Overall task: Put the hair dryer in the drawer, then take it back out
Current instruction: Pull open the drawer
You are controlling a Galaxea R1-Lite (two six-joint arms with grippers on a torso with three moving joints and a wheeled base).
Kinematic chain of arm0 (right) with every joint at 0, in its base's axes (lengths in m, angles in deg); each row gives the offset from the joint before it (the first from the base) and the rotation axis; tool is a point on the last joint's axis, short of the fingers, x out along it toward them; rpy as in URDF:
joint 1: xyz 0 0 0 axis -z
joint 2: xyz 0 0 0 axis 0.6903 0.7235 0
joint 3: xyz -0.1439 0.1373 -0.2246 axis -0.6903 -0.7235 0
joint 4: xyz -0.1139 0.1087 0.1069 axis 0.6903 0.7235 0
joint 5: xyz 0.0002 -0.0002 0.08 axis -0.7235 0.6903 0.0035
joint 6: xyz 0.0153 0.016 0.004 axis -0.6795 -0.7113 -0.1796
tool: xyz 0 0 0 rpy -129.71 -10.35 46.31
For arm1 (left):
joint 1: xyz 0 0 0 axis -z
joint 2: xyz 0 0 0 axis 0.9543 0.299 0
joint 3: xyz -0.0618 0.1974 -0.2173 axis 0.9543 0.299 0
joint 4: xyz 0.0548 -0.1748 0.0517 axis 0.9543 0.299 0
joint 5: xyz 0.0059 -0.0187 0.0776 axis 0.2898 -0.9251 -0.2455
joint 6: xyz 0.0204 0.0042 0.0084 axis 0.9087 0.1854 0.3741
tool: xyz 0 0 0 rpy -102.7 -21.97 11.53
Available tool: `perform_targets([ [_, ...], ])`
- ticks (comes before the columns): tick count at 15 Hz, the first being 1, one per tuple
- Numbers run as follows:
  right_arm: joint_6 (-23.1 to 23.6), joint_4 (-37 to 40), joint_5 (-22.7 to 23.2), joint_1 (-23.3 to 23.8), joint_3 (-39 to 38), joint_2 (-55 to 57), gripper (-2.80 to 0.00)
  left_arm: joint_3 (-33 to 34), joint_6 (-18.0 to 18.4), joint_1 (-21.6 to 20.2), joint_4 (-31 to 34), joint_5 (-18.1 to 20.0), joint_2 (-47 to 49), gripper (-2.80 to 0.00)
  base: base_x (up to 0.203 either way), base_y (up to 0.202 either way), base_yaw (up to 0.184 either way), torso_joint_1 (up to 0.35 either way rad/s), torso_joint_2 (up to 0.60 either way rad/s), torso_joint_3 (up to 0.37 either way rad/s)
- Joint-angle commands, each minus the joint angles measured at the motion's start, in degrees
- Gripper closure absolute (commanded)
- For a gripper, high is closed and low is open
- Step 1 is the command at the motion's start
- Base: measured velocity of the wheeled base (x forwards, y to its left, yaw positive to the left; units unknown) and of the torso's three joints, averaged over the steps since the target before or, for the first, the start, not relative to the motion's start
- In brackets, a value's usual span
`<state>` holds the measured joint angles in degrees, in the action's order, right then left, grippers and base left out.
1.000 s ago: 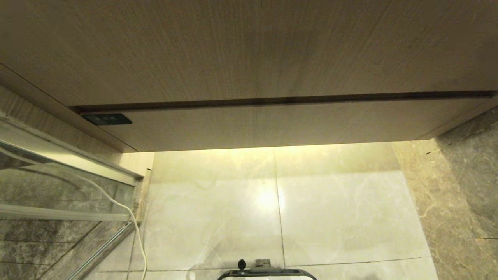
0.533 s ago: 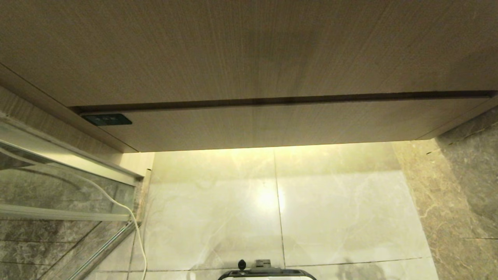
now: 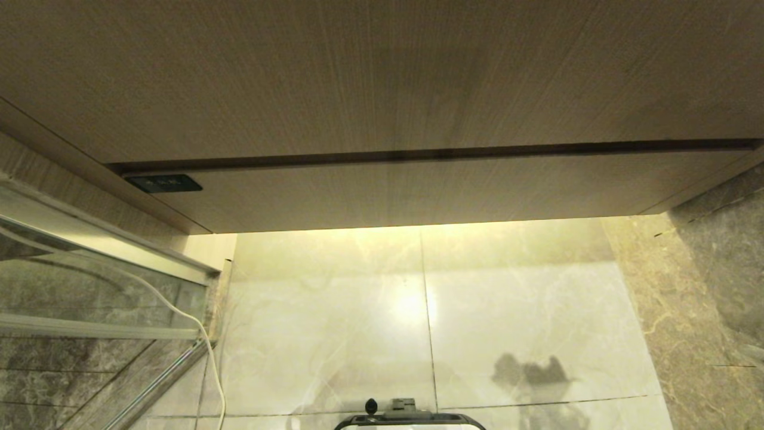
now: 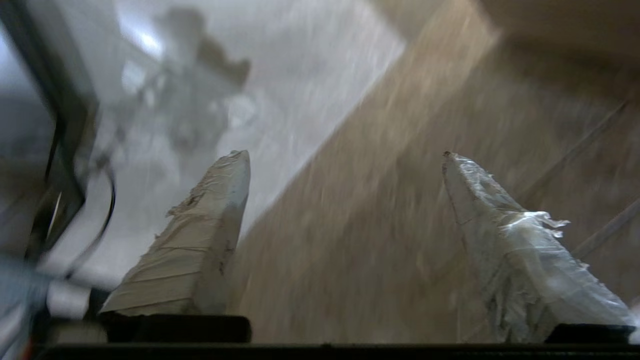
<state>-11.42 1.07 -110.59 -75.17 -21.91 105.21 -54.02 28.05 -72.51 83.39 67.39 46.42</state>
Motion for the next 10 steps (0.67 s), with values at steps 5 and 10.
perform_targets([
  [5, 29.0, -49.1, 48.7, 3.7, -14.5, 9.7, -2.80, 0.1, 0.0, 0.0, 0.0, 0.0, 0.0, 0.00, 0.000, 0.000, 0.000, 0.000, 0.00, 0.000],
  [10, 42.4, -55.8, 58.2, 12.1, -14.4, 21.5, -2.80, 0.1, 0.0, 0.0, 0.0, 0.0, 0.0, 0.00, 0.000, 0.000, 0.000, 0.000, 0.00, 0.000],
])
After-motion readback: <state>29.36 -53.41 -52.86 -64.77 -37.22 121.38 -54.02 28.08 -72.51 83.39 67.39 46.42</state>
